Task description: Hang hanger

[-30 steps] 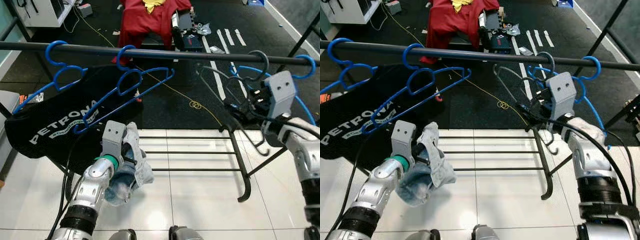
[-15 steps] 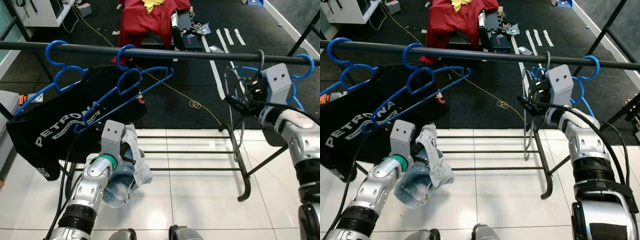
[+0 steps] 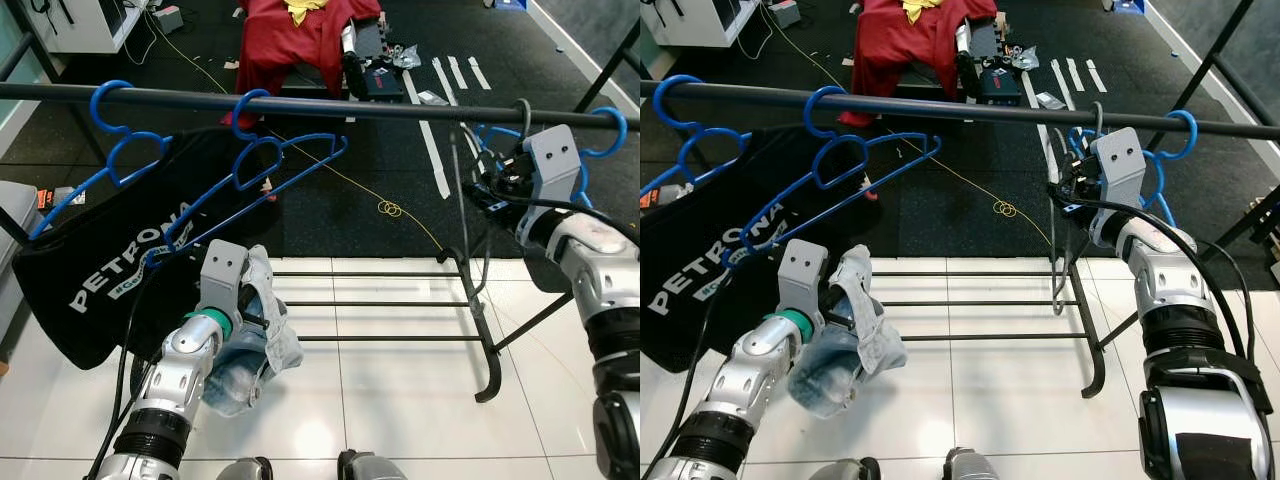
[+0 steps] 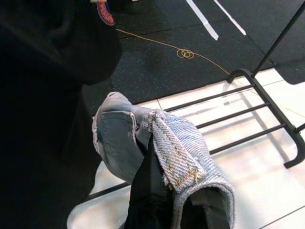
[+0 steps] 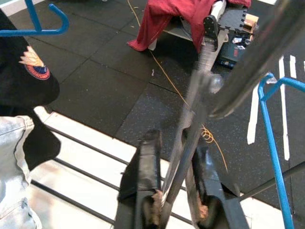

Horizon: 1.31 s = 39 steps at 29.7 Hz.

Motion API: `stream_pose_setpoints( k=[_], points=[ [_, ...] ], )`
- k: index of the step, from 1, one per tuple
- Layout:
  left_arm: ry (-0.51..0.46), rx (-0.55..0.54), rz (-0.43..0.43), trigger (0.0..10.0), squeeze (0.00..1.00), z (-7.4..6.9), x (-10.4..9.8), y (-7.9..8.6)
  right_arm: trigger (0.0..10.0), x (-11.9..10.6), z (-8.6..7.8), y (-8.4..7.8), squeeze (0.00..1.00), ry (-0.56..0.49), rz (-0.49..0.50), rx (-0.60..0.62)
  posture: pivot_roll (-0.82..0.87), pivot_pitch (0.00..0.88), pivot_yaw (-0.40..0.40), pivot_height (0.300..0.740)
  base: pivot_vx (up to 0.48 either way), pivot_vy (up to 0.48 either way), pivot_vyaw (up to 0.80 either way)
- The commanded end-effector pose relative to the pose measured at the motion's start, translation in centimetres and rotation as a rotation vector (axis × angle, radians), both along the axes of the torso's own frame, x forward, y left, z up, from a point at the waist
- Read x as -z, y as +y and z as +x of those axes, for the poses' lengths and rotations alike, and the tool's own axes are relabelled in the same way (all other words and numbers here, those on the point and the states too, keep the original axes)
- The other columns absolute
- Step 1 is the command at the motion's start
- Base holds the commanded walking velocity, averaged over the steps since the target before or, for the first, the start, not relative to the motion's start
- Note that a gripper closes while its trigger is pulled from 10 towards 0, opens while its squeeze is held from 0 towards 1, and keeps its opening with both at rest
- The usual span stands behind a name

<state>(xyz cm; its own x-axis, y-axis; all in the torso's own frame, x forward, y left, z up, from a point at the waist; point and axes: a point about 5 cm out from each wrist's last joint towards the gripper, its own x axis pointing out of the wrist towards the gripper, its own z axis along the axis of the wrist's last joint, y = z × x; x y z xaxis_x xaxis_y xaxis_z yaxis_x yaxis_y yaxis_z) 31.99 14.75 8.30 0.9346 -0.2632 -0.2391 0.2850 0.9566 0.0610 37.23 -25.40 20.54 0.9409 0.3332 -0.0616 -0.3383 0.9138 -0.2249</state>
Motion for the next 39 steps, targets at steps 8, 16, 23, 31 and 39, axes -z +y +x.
stream_pose_setpoints(
  k=[8, 16, 23, 31, 39],
  points=[
    [-0.008, 0.021, 0.007, 10.0, 0.0, 0.1, -0.3, -0.4, 0.0, 0.1, 0.2, 0.3, 0.0, -0.008, -0.023, -0.02, -0.07, 0.088, 0.029, 0.74, 0.0, 0.0, 0.0],
    [-0.009, 0.021, 0.006, 10.0, 0.0, 0.2, -0.4, -0.4, 0.0, 0.2, 0.2, 0.4, 0.0, -0.012, -0.026, -0.027, -0.07, 0.088, 0.029, 0.74, 0.0, 0.0, 0.0],
    [-0.013, 0.021, 0.006, 10.0, 0.0, 0.2, -0.5, -0.4, 0.0, -0.9, -0.4, 1.0, 0.0, -0.115, -0.009, -0.05, -0.08, 0.084, 0.031, 0.74, 0.0, 0.0, 0.0],
    [-0.013, 0.032, 0.008, 10.0, 0.0, 0.0, -0.5, -0.6, 0.0, -1.6, -3.0, 3.2, 0.0, -0.26, -0.008, -0.115, -0.07, 0.077, 0.037, 0.74, 0.0, 0.0, 0.0],
    [-0.011, 0.075, 0.047, 10.0, 0.0, -0.3, -0.5, -1.0, 0.0, 0.6, -6.2, 5.5, 0.0, -0.202, 0.001, -0.201, -0.08, 0.069, 0.039, 0.74, 0.0, 0.0, 0.0]
  ],
)
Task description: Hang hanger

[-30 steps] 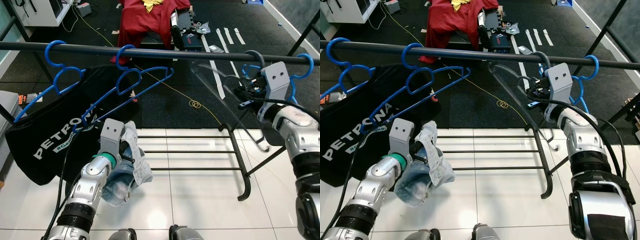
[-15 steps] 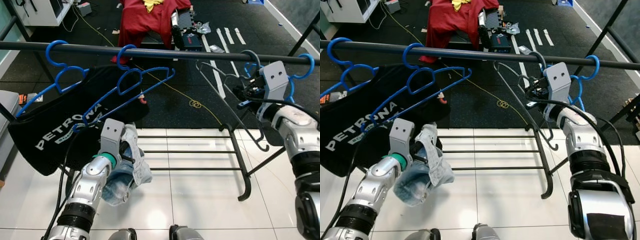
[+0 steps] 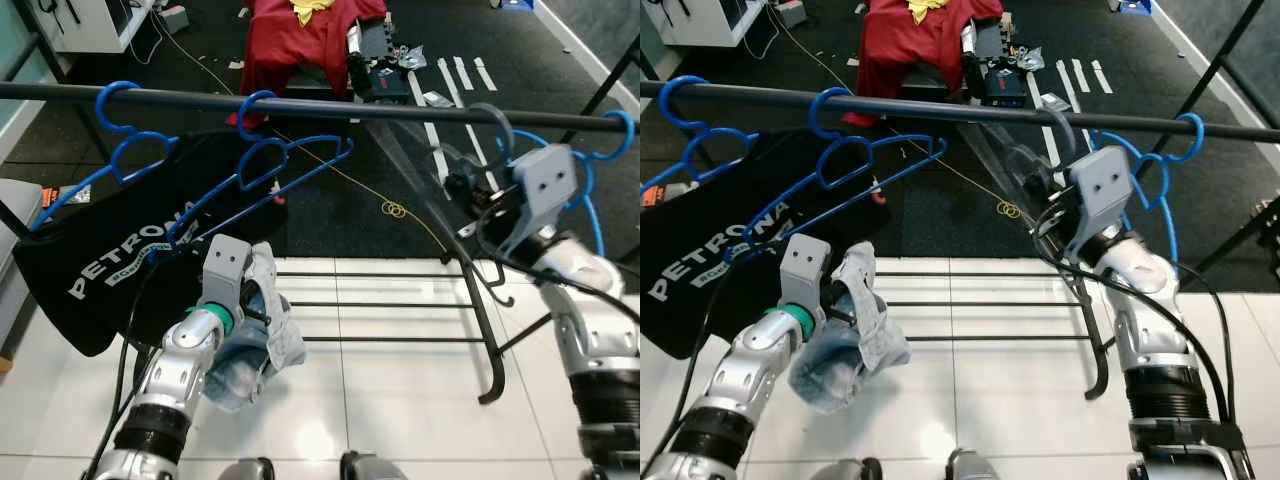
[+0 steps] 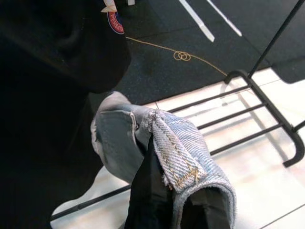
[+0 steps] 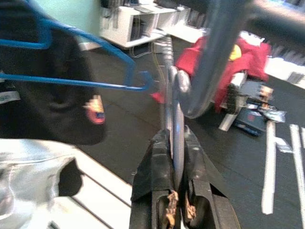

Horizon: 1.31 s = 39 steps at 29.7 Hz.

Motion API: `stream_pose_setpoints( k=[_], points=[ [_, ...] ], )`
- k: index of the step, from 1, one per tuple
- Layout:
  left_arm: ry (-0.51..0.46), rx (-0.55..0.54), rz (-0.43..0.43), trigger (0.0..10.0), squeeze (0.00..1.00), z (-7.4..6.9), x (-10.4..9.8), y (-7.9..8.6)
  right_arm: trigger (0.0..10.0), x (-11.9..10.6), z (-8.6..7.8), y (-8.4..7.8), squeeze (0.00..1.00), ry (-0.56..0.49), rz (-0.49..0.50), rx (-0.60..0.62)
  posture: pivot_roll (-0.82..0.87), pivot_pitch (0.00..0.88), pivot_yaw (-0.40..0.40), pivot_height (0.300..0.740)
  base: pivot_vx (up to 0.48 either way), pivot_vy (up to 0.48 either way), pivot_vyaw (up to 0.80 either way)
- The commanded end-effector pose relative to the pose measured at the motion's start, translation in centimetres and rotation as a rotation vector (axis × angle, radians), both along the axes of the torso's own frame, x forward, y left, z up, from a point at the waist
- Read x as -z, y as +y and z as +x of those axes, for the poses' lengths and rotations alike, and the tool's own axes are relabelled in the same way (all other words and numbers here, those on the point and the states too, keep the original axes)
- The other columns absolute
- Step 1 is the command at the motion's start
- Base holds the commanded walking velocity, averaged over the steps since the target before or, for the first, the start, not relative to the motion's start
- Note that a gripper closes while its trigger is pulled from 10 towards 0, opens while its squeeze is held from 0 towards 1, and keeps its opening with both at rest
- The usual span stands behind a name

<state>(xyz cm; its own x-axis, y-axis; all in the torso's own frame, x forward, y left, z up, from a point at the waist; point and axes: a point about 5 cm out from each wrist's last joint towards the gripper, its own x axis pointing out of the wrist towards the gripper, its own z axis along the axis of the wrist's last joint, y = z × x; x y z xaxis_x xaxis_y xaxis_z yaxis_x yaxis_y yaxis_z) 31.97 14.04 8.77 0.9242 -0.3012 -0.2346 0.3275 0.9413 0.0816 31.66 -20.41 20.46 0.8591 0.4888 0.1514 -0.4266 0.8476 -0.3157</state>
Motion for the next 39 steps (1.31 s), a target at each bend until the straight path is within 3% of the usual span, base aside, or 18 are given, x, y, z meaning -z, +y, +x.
stream_pose_setpoints(
  k=[1, 2, 4, 5, 6, 7, 8, 9, 10, 11, 21, 32, 33, 36, 37, 38, 39],
  points=[
    [-0.001, 0.029, 0.029, 10.0, 0.0, -0.2, -0.1, -0.3, 0.0, 0.5, -0.6, 0.5, 0.0, 0.032, -0.005, -0.029, -0.08, 0.069, 0.039, 0.74, 0.0, 0.0, 0.0],
    [-0.002, 0.052, 0.064, 10.0, 0.0, -0.3, -0.2, -0.5, 0.0, 1.6, -1.5, 1.0, 0.0, 0.094, -0.022, -0.067, -0.08, 0.069, 0.038, 0.74, 0.0, 0.0, 0.0],
    [-0.002, 0.052, 0.064, 10.0, 0.0, -0.3, -0.2, -0.5, 0.0, 1.6, -1.5, 1.0, 0.0, 0.094, -0.022, -0.067, -0.08, 0.069, 0.038, 0.74, 0.0, 0.0, 0.0],
    [0.001, 0.086, 0.126, 10.0, 0.0, -0.4, -0.3, -0.7, 0.0, 2.7, -2.7, 1.3, 0.0, 0.161, -0.046, -0.125, -0.08, 0.069, 0.037, 0.74, 0.0, 0.0, 0.0],
    [0.001, 0.086, 0.126, 10.0, 0.0, -0.4, -0.3, -0.7, 0.0, 2.7, -2.7, 1.3, 0.0, 0.161, -0.046, -0.125, -0.08, 0.069, 0.037, 0.74, 0.0, 0.0, 0.0],
    [0.051, 0.122, 0.229, 10.0, 0.0, -0.6, 0.1, -0.5, 0.0, 3.6, -4.0, 1.4, 0.0, 0.241, -0.065, -0.204, -0.08, 0.069, 0.038, 0.74, 0.0, 0.0, 0.0],
    [0.051, 0.122, 0.229, 10.0, 0.0, -0.6, 0.1, -0.5, 0.0, 3.6, -4.0, 1.4, 0.0, 0.241, -0.065, -0.204, -0.08, 0.069, 0.038, 0.74, 0.0, 0.0, 0.0],
    [0.102, 0.117, 0.3, 10.0, 0.0, -0.6, 0.2, -0.2, 0.0, 3.9, -5.2, 1.6, 0.0, 0.305, -0.08, -0.286, -0.08, 0.065, 0.04, 0.74, 0.0, 0.0, 0.0],
    [0.102, 0.117, 0.3, 10.0, 0.0, -0.6, 0.2, -0.2, 0.0, 3.9, -5.2, 1.6, 0.0, 0.305, -0.08, -0.286, -0.08, 0.065, 0.04, 0.74, 0.0, 0.0, 0.0],
    [0.136, 0.095, 0.327, 10.0, 0.0, -0.3, 0.0, 0.0, 0.0, 4.1, -6.1, 1.8, 0.0, 0.36, -0.073, -0.359, -0.08, 0.066, 0.04, 0.74, 0.0, 0.0, 0.0],
    [0.175, -0.069, 0.369, 10.0, 0.0, 1.9, -2.6, 1.4, 0.0, 3.7, -9.2, 3.0, 0.0, 0.537, -0.042, -0.598, -0.07, 0.065, 0.029, 0.74, 0.0, 0.0, 0.0],
    [0.202, -0.15, 0.405, 10.0, 0.0, 1.9, -2.5, 2.3, 0.0, 3.9, -10.4, 3.1, 0.0, 0.618, -0.063, -0.655, -0.08, 0.07, 0.03, 0.74, 0.0, 0.0, 0.0],
    [0.223, -0.225, 0.324, 10.0, 0.0, 2.0, -2.9, 2.7, 0.0, 4.2, -10.7, 2.9, 0.0, 0.654, -0.08, -0.656, -0.08, 0.075, 0.029, 0.74, 0.0, 0.0, 0.0],
    [0.223, -0.225, 0.324, 10.0, 0.0, 2.0, -2.9, 2.7, 0.0, 4.2, -10.7, 2.9, 0.0, 0.654, -0.08, -0.656, -0.08, 0.075, 0.029, 0.74, 0.0, 0.0, 0.0],
    [0.282, -0.267, 0.153, 10.0, 0.0, 2.0, -3.1, 2.3, 0.0, 4.8, -10.9, 2.8, 0.0, 0.696, -0.099, -0.654, -0.07, 0.077, 0.028, 0.74, 0.0, 0.0, 0.0],
    [0.282, -0.267, 0.153, 10.0, 0.0, 2.0, -3.1, 2.3, 0.0, 4.8, -10.9, 2.8, 0.0, 0.696, -0.099, -0.654, -0.07, 0.077, 0.028, 0.74, 0.0, 0.0, 0.0],
    [0.326, -0.339, -0.036, 10.0, 0.0, 2.1, -3.4, 2.0, 0.0, 5.3, -10.7, 2.7, 0.0, 0.709, -0.129, -0.622, -0.07, 0.079, 0.029, 0.74, 0.0, 0.0, 0.0]
  ],
)
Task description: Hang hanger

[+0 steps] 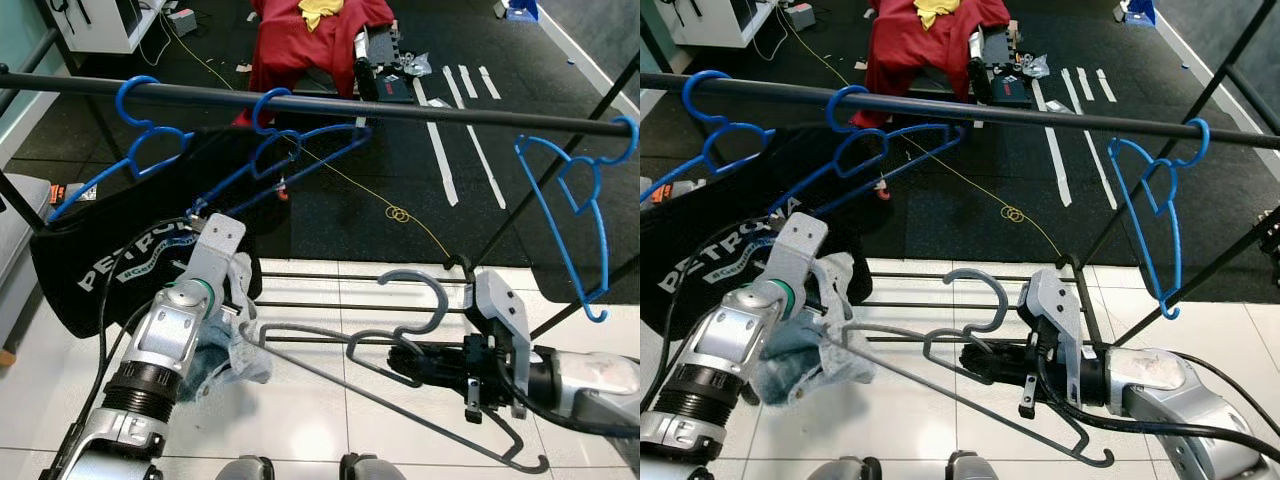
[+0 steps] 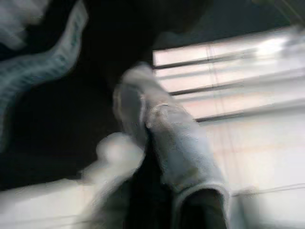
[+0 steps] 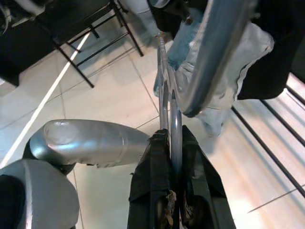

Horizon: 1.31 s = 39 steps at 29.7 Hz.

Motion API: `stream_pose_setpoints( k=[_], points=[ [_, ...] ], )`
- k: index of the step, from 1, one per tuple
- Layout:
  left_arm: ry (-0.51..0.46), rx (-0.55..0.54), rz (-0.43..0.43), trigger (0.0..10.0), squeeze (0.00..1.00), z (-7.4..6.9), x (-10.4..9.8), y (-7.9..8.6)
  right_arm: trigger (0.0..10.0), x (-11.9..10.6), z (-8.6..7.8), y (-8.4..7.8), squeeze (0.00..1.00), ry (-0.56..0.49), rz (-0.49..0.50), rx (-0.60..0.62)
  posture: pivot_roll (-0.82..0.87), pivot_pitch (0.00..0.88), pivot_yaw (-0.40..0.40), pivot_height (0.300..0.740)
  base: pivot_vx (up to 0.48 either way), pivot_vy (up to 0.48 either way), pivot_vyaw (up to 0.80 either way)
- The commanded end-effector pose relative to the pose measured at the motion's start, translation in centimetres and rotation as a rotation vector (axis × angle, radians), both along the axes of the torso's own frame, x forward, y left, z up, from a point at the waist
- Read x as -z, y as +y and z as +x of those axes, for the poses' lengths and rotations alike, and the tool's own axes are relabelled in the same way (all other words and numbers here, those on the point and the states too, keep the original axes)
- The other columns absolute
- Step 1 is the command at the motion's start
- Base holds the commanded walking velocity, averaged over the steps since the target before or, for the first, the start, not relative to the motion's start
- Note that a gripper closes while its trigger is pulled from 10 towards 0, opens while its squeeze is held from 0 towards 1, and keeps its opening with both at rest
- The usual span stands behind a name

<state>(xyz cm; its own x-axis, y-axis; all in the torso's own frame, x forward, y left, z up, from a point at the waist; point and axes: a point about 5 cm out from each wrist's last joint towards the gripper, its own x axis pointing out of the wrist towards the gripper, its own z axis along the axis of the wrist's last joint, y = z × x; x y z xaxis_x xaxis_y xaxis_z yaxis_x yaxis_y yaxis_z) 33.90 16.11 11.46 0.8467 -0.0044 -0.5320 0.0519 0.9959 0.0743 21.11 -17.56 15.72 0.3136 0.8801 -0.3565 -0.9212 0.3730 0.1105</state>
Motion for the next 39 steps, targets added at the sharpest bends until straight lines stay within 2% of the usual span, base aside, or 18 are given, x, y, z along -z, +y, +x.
stream_pose_setpoints(
  k=[1, 2, 3, 5, 8, 10, 12, 17, 18, 20, 24, 26, 28, 30, 31, 32, 34, 39],
  points=[
    [0.006, -0.136, -0.23, 10.0, 0.0, 0.2, -0.7, -0.6, 0.0, 1.0, 0.4, -0.2, 0.0, 0.008, -0.069, 0.038, -0.07, 0.078, 0.031, 0.74, 0.0, 0.0, 0.0],
    [0.006, -0.136, -0.23, 10.0, 0.0, 0.2, -0.7, -0.6, 0.0, 1.0, 0.4, -0.2, 0.0, 0.008, -0.069, 0.038, -0.07, 0.078, 0.031, 0.74, 0.0, 0.0, 0.0],
    [0.019, -0.182, -0.288, 10.0, 0.0, 0.2, -0.8, -0.9, 0.0, 1.3, 1.0, -0.2, 0.0, -0.016, -0.103, 0.079, -0.07, 0.079, 0.036, 0.74, 0.0, 0.0, 0.0],
    [0.017, -0.2, -0.288, 10.0, 0.0, 0.2, -0.9, -1.2, 0.0, 1.4, 1.7, -0.2, 0.0, -0.049, -0.124, 0.113, -0.07, 0.079, 0.036, 0.74, 0.0, 0.0, 0.0],
    [-0.03, -0.166, -0.154, 10.0, 0.0, 0.3, -1.8, -2.1, 0.0, 1.1, 2.9, 0.1, 0.0, -0.116, -0.163, 0.174, -0.07, 0.078, 0.042, 0.74, 0.0, 0.0, 0.0],
    [-0.041, -0.156, -0.119, 10.0, 0.0, 0.4, -2.1, -2.4, 0.0, 1.1, 3.2, 0.0, 0.0, -0.144, -0.204, 0.185, -0.07, 0.077, 0.042, 0.74, 0.0, 0.0, 0.0],
    [-0.044, -0.133, -0.105, 10.0, 0.0, 0.4, -2.8, -3.1, 0.0, 1.2, 4.0, 0.1, 0.0, -0.193, -0.246, 0.211, -0.08, 0.075, 0.048, 0.74, 0.0, 0.0, 0.0],
    [-0.042, -0.13, -0.091, 10.0, 0.0, 0.7, -3.6, -3.4, 0.0, 0.9, 4.4, 0.7, 0.0, -0.209, -0.214, 0.214, -0.07, 0.068, 0.067, 0.74, 0.0, 0.0, 0.0],
    [-0.042, -0.13, -0.091, 10.0, 0.0, 0.7, -3.6, -3.4, 0.0, 0.9, 4.4, 0.7, 0.0, -0.209, -0.214, 0.214, -0.07, 0.068, 0.067, 0.74, 0.0, 0.0, 0.0],
    [-0.072, -0.104, -0.009, 10.0, 0.0, 1.0, -4.4, -3.5, 0.0, 0.2, 4.1, 1.3, 0.0, -0.207, -0.155, 0.18, -0.07, 0.069, 0.068, 0.74, 0.0, 0.0, 0.0],
    [-0.105, -0.09, 0.072, 10.0, 0.0, 1.2, -4.6, -3.3, 0.0, -0.6, 3.5, 1.5, 0.0, -0.204, -0.104, 0.144, -0.07, 0.07, 0.069, 0.74, 0.0, 0.0, 0.0],
    [-0.105, -0.09, 0.072, 10.0, 0.0, 1.2, -4.6, -3.3, 0.0, -0.6, 3.5, 1.5, 0.0, -0.204, -0.104, 0.144, -0.07, 0.07, 0.069, 0.74, 0.0, 0.0, 0.0],
    [-0.174, -0.073, 0.241, 10.0, 0.0, 1.4, -4.3, -2.5, 0.0, -1.5, 2.3, 1.2, 0.0, -0.151, -0.057, 0.078, -0.07, 0.07, 0.069, 0.74, 0.0, 0.0, 0.0],
    [-0.174, -0.073, 0.241, 10.0, 0.0, 1.4, -4.3, -2.5, 0.0, -1.5, 2.3, 1.2, 0.0, -0.151, -0.057, 0.078, -0.07, 0.07, 0.069, 0.74, 0.0, 0.0, 0.0],
    [-0.202, -0.064, 0.327, 10.0, 0.0, 1.5, -4.1, -2.1, 0.0, -1.7, 1.8, 1.0, 0.0, -0.123, -0.057, 0.048, -0.07, 0.069, 0.069, 0.74, 0.0, 0.0, 0.0],
    [-0.202, -0.064, 0.327, 10.0, 0.0, 1.5, -4.1, -2.1, 0.0, -1.7, 1.8, 1.0, 0.0, -0.123, -0.057, 0.048, -0.07, 0.069, 0.069, 0.74, 0.0, 0.0, 0.0],
    [-0.213, -0.065, 0.434, 10.0, 0.0, 1.5, -3.5, -1.5, 0.0, -1.6, 1.1, 0.6, 0.0, -0.078, -0.076, 0.007, -0.07, 0.063, 0.07, 0.74, 0.0, 0.0, 0.0],
    [-0.196, -0.075, 0.435, 10.0, 0.0, 1.3, -3.1, -1.3, 0.0, -1.2, 1.0, 0.5, 0.0, -0.06, -0.09, 0.001, -0.07, 0.06, 0.07, 0.74, 0.0, 0.0, 0.0]
  ],
)
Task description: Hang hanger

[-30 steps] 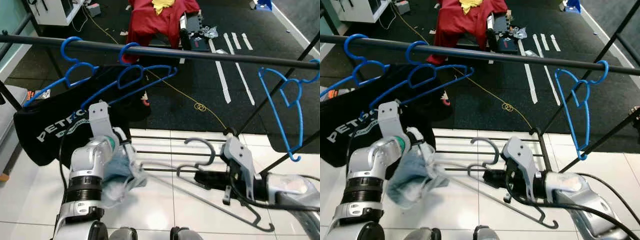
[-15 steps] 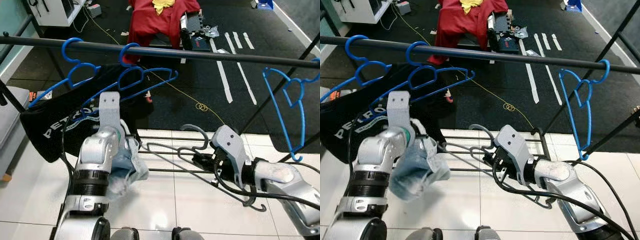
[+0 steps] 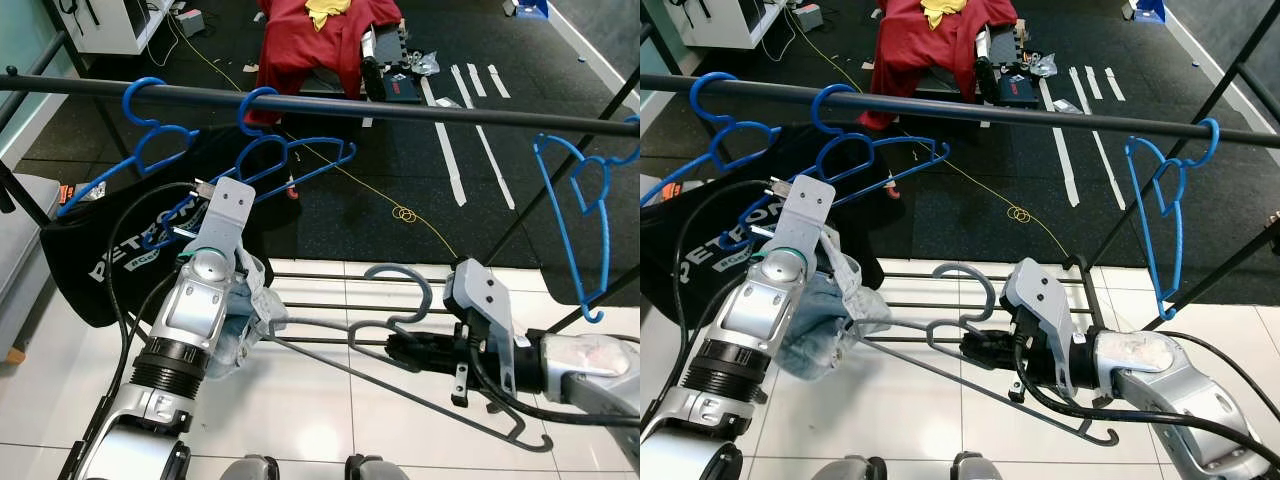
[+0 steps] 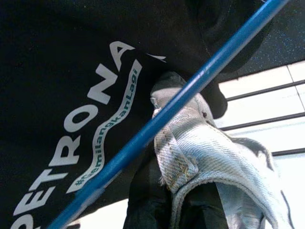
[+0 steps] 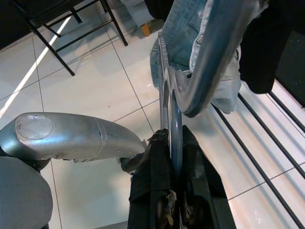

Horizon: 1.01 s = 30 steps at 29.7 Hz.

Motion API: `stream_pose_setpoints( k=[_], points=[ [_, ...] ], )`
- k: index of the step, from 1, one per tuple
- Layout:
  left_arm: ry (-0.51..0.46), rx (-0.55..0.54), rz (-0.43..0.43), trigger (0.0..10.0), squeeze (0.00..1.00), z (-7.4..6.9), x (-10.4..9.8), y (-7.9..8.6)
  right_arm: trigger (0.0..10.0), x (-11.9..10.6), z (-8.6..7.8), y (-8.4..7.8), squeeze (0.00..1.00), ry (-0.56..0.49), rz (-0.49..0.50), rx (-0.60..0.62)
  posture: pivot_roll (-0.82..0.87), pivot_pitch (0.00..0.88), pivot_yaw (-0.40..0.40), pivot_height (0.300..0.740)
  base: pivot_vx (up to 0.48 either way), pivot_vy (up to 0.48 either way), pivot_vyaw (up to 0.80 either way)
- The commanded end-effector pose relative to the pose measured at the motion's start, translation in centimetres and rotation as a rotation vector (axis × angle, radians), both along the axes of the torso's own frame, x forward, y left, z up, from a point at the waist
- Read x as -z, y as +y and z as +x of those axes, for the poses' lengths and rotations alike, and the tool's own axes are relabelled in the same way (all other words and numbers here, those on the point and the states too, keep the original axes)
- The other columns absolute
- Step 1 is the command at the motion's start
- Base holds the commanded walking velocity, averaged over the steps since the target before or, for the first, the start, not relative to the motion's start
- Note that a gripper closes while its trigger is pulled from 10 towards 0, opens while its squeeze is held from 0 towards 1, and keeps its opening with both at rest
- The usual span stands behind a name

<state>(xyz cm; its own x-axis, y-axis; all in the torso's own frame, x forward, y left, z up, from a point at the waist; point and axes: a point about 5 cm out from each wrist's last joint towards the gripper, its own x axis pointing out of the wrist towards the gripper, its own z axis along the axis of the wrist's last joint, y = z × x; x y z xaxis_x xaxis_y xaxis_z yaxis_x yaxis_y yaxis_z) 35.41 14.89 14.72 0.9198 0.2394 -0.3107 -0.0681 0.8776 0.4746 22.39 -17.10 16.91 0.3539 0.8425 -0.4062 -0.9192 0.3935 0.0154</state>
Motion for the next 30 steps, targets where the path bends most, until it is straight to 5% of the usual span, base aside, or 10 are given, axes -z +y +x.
stream_pose_setpoints(
  k=[1, 3, 5, 6, 9, 12, 13, 19, 24, 30],
  points=[
    [-0.008, 0.0, 0.007, 10.0, 0.0, -0.2, 0.1, -0.1, 0.0, 0.4, -0.2, 0.1, 0.0, 0.006, -0.021, -0.008, -0.07, 0.058, 0.07, 0.74, 0.0, 0.0, 0.0],
    [-0.008, 0.0, 0.007, 10.0, 0.0, -0.2, 0.1, -0.1, 0.0, 0.4, -0.2, 0.1, 0.0, 0.006, -0.021, -0.008, -0.07, 0.058, 0.07, 0.74, 0.0, 0.0, 0.0],
    [0.011, 0.087, -0.09, 10.0, 0.0, -0.2, 0.7, -0.7, 0.0, 1.1, 0.9, 0.2, 0.0, -0.052, -0.021, 0.079, -0.07, 0.052, 0.07, 0.74, 0.0, 0.0, 0.0],
    [0.021, 0.27, -0.324, 10.0, 0.0, -1.1, 2.3, -1.2, 10.0, 2.4, 3.5, -0.1, 0.0, -0.154, 0.048, 0.37, -0.07, 0.05, 0.069, 0.74, 0.0, 0.0, 0.0],
    [0.003, 0.308, -0.379, 10.0, 0.0, -2.1, 3.5, -0.5, 10.0, 3.5, 4.0, -0.3, 0.0, -0.14, 0.112, 0.516, -0.06, 0.051, 0.067, 0.74, 0.0, 0.0, 0.0],
    [-0.011, 0.281, -0.372, 10.0, 0.0, -2.6, 4.1, 0.2, 10.0, 4.2, 3.6, -0.2, 0.0, -0.106, 0.13, 0.532, -0.06, 0.054, 0.063, 0.74, 0.0, 0.0, 0.0],
    [-0.027, 0.264, -0.315, 10.0, 0.0, -3.8, 5.3, 1.9, 10.0, 5.2, 2.8, 0.2, 0.0, -0.063, 0.147, 0.546, -0.05, 0.057, 0.05, 0.74, 0.0, 0.0, 0.0],
    [-0.027, 0.249, -0.316, 10.0, 0.0, -4.8, 6.3, 3.0, 10.0, 5.9, 2.6, 0.6, 0.0, -0.028, 0.164, 0.594, -0.05, 0.066, 0.041, 0.74, 0.0, 0.0, 0.0],
    [-0.045, 0.223, -0.443, 10.0, 0.0, -5.0, 6.9, 2.8, 10.0, 8.1, 4.2, -0.5, 0.0, -0.099, 0.11, 0.85, -0.05, 0.077, 0.037, 0.74, 0.0, 0.0, 0.0],
    [-0.046, 0.209, -0.47, 10.0, 0.0, -4.9, 7.1, 2.7, 10.0, 8.3, 5.2, -1.7, 0.0, -0.165, 0.109, 1.035, -0.05, 0.093, 0.035, 0.74, 0.0, 0.0, 0.0]
  ],
)
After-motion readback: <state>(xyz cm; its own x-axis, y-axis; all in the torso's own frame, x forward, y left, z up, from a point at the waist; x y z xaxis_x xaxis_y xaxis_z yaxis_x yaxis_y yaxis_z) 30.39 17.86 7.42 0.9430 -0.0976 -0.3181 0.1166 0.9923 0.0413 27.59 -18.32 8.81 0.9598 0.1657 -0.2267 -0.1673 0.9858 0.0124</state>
